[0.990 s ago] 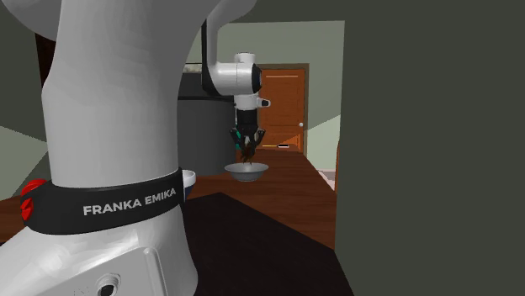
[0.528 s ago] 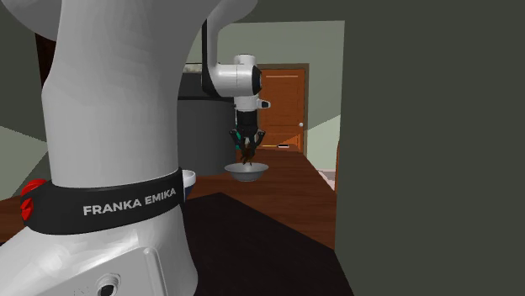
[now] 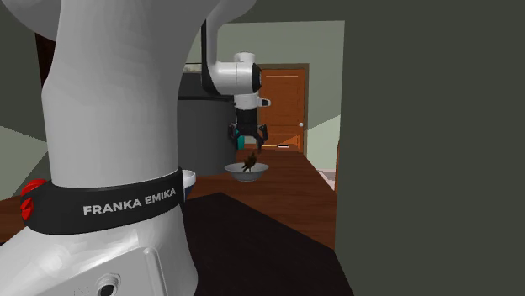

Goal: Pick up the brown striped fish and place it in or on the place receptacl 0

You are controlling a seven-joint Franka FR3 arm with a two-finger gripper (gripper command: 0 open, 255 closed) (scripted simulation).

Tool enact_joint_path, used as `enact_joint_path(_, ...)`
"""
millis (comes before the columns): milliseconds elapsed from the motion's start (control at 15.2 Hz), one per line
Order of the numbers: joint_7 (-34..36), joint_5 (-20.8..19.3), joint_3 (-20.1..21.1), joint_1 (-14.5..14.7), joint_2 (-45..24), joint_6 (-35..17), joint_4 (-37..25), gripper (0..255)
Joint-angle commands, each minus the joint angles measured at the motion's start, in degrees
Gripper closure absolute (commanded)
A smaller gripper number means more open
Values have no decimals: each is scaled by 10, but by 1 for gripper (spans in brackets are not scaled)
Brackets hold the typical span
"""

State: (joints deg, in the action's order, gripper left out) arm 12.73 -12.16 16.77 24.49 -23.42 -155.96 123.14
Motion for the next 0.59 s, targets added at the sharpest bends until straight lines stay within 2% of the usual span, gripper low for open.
enact_joint_path(0,-10,14,12,-10,27,19,8,0)
enact_joint_path(132,-24,34,25,-21,61,43,16,0)
enact_joint_path(528,-24,34,24,-21,61,43,16,0)
